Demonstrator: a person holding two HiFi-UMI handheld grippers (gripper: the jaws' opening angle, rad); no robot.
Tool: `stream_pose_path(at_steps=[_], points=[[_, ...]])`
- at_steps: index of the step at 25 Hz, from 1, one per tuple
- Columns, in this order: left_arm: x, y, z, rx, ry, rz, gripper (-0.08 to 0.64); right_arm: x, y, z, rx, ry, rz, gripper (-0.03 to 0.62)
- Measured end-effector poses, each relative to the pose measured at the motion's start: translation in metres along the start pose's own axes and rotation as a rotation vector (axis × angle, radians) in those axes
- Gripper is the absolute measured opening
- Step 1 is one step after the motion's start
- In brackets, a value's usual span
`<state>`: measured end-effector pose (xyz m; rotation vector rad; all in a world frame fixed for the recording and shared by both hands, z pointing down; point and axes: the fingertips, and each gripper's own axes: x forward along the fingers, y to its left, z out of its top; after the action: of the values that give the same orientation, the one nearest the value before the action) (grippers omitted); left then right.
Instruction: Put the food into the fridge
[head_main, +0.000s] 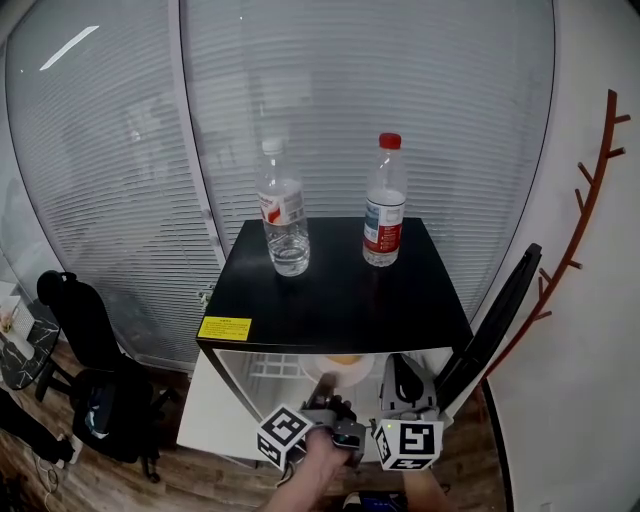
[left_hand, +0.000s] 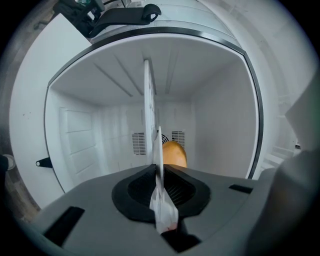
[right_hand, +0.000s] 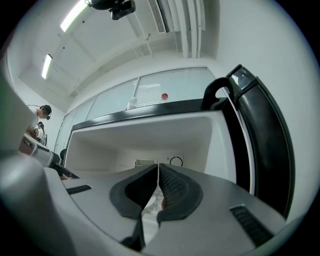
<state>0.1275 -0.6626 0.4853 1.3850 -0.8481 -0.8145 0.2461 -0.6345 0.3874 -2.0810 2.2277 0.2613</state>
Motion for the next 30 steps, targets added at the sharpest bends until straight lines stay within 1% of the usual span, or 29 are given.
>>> stream_pose_path(at_steps=[3, 4, 5, 6, 8, 11, 15, 20, 26, 30], points=[[-0.002, 0.000, 0.000, -0.008, 0.022, -0.027, 0.043, -0.007, 0.002, -0.001, -0.004, 0.003, -0.011, 0.028], [-0.002, -0.001, 0.001, -0.012, 0.031, -0.038, 0.070, -0.010, 0.003, 0.000, -0.005, 0.006, -0.016, 0.028], [-0.003, -0.002, 0.001, -0.014, 0.040, -0.050, 0.127, -0.012, 0.004, 0.000, -0.006, 0.009, -0.021, 0.028], [-0.005, -0.003, 0.001, -0.015, 0.049, -0.059, 0.155, -0.015, 0.005, 0.001, -0.008, 0.011, -0.025, 0.028], [-0.012, -0.002, 0.000, -0.015, 0.058, -0.066, 0.187, -0.021, 0.009, 0.001, -0.010, 0.013, -0.032, 0.028], [-0.025, 0.000, 0.002, -0.010, 0.064, -0.068, 0.209, -0.031, 0.017, 0.000, -0.014, 0.013, -0.036, 0.028], [-0.046, 0.000, 0.012, 0.028, 0.048, -0.077, 0.213, -0.046, 0.031, 0.002, -0.016, 0.023, -0.046, 0.028], [-0.076, 0.001, 0.024, 0.019, 0.043, -0.083, 0.213, -0.069, 0.051, 0.003, -0.016, 0.031, -0.059, 0.028], [-0.106, 0.000, 0.025, 0.008, 0.057, -0.100, 0.213, -0.096, 0.071, 0.008, -0.025, 0.033, -0.072, 0.028], [-0.118, -0.005, 0.029, 0.029, 0.056, -0.123, 0.213, -0.108, 0.079, 0.012, -0.028, 0.030, -0.076, 0.028]])
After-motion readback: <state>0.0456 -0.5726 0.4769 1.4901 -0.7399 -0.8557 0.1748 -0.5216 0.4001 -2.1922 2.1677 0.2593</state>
